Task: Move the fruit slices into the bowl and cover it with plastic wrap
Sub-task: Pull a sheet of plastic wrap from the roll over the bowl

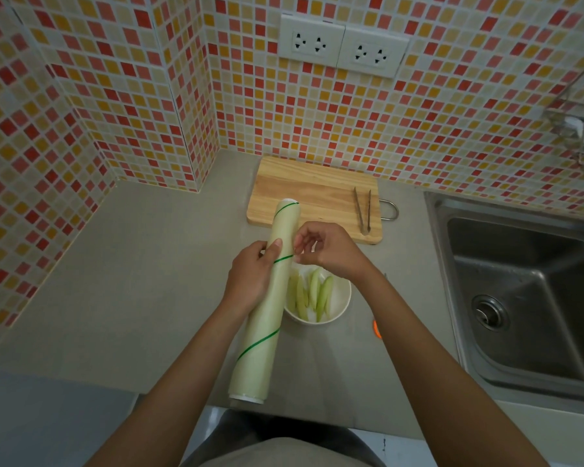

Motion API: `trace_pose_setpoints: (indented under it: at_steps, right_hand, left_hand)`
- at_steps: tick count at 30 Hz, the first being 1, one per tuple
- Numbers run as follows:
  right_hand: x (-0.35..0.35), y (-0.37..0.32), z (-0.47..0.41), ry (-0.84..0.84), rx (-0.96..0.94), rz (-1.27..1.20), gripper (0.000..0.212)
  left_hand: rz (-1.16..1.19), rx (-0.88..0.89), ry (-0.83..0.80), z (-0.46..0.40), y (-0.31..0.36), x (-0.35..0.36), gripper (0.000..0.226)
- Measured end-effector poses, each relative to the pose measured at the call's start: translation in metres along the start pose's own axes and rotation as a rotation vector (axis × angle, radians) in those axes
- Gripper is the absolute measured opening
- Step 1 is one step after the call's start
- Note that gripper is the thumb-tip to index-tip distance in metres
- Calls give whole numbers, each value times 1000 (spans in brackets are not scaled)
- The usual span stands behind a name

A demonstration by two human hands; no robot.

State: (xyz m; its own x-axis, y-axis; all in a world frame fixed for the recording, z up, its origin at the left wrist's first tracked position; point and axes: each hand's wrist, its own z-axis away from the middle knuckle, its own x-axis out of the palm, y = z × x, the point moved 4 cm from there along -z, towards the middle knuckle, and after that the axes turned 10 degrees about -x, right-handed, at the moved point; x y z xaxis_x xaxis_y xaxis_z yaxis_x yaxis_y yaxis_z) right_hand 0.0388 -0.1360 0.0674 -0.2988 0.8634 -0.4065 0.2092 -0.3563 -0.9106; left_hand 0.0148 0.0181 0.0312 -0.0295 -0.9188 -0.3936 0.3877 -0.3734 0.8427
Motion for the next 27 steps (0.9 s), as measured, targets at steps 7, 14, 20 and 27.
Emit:
trace_pose_setpoints:
  at_steps: [7,14,20,27]
  right_hand:
    - [3,-4,-5,-35,4,16,25]
    - [0,-1,-2,27,-6,61,29]
    - [5,-4,-1,13,-66,345,19]
    - [8,-11,-3,-11,-130,470,6]
  left_hand:
    - [17,-22,-26,-2,0,0,40]
    - [45,-40,-54,-3,-3,0,39]
    - [10,-27,-39,-4,0,0,40]
    - [-58,12,4,-1,8,0,42]
